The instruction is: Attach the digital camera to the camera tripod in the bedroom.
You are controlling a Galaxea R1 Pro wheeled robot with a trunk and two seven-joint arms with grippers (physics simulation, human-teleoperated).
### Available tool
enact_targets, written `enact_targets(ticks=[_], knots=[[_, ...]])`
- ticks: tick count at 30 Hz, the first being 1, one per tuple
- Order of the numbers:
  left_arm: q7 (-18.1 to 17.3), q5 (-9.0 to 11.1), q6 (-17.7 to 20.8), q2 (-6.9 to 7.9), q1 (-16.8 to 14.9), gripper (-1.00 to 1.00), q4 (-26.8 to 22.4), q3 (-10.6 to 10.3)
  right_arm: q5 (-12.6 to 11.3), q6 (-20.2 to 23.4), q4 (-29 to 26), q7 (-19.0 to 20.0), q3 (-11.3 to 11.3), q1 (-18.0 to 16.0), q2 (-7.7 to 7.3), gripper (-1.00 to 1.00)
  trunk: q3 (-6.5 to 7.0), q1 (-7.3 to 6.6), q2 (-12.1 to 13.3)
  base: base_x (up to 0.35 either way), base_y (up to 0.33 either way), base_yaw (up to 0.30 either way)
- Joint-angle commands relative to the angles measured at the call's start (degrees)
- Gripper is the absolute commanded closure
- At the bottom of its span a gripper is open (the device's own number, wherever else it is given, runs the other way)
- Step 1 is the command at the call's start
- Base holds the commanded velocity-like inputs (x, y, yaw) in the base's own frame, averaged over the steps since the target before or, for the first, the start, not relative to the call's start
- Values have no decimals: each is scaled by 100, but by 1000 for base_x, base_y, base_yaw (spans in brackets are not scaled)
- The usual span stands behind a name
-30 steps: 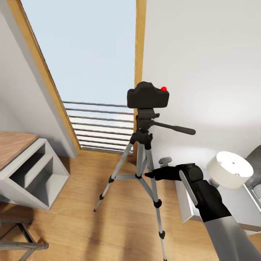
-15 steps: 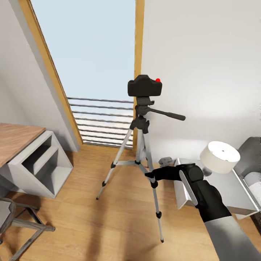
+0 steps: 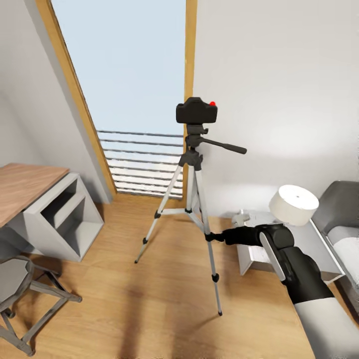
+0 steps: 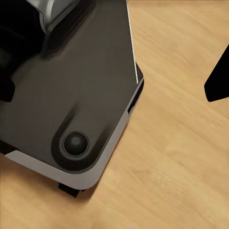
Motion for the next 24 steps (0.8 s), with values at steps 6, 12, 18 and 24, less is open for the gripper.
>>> enact_targets(ticks=[6, 12, 18, 24], knots=[[18, 43, -10, 16, -3, -100, 5, -48, -34, 47, 86, -23, -840, -3, -52, -100, -7, 0, -6, -68, 0, 0], [18, 45, -15, 35, -1, -100, 6, -48, 868, -27, 1384, -47, -1025, -3, -183, -100, -7, 0, -6, -9, 0, 0], [18, 46, -14, 48, -2, -100, 8, -48, 1960, -1634, 4006, -69, -1088, -3, -503, -100, -7, 0, -6, -1, 0, 0], [18, 46, -10, 50, 0, -100, 8, -48, 2123, -3644, 6748, -117, -1091, -2, -770, -100, -7, 0, -6, 0, 0, 0]])
